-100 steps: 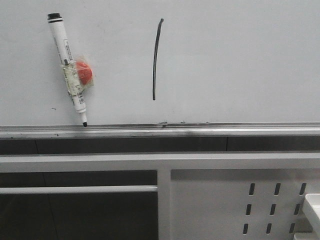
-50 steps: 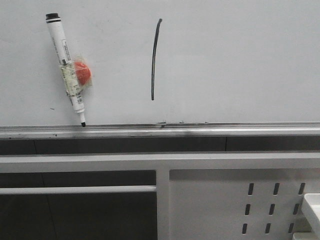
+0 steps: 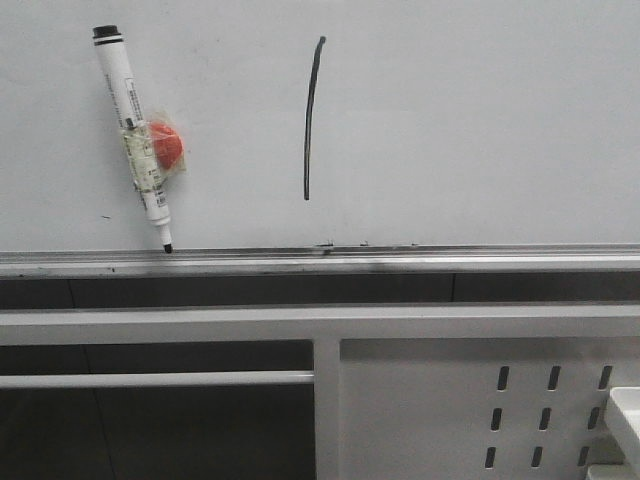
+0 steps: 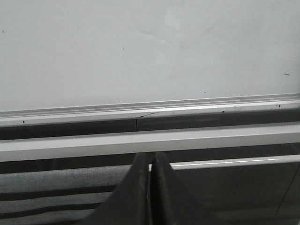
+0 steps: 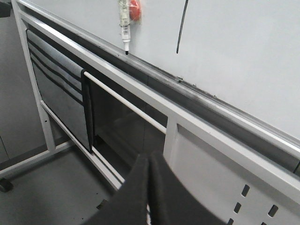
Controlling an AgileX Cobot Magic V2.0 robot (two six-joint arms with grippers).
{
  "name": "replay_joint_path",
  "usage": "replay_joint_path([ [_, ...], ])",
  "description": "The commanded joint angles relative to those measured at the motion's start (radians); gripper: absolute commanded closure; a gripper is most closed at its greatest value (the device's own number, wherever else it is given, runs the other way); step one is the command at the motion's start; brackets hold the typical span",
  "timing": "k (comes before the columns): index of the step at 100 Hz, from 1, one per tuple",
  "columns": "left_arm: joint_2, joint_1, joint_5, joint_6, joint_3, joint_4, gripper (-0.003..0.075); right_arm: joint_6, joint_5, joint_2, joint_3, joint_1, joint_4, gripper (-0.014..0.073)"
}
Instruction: Write number 1 on whiteboard
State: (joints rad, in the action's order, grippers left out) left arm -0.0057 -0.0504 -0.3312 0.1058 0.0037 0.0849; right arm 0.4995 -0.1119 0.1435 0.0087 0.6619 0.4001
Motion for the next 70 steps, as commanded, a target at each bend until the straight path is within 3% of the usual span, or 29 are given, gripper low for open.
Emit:
replay_joint_path([
  [1, -0.022, 0.000, 0.053, -0.007, 0.036, 0.010, 0.0740, 0.001, 0.072, 0.010, 0.010, -0.005, 0.002, 0.0663],
  [70, -0.022, 0.000, 0.053, -0.007, 0.036, 0.010, 0.0740, 0.001, 0.094, 0.010, 0.012, -0.005, -0.002, 0.0663],
])
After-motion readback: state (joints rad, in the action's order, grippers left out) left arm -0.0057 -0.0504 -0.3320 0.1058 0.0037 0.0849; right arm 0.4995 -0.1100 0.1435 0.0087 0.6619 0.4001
